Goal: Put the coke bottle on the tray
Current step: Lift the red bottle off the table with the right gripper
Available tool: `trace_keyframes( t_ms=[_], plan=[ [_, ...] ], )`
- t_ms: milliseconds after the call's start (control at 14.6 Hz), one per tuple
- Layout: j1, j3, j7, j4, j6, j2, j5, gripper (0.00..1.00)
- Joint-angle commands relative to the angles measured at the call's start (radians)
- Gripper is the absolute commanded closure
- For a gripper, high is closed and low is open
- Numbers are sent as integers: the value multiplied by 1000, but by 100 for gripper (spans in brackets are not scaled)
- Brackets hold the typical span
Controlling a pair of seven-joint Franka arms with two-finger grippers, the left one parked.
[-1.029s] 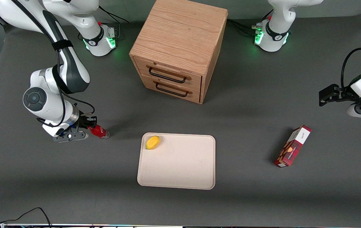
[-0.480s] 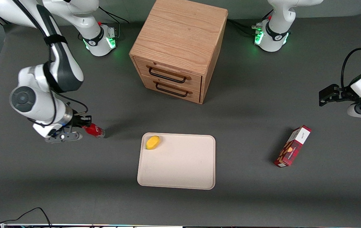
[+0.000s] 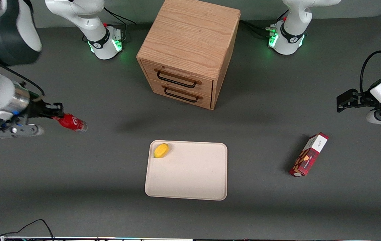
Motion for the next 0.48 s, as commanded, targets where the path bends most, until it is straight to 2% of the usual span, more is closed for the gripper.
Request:
trace_keyframes(
  t_ms=[0, 275, 412],
  plan=[
    [-17, -4, -11, 80, -50, 28, 26, 100],
    [1, 6, 27, 108, 4, 105, 23, 100],
    [64, 8, 116, 134, 61, 154, 23, 100]
  ],
)
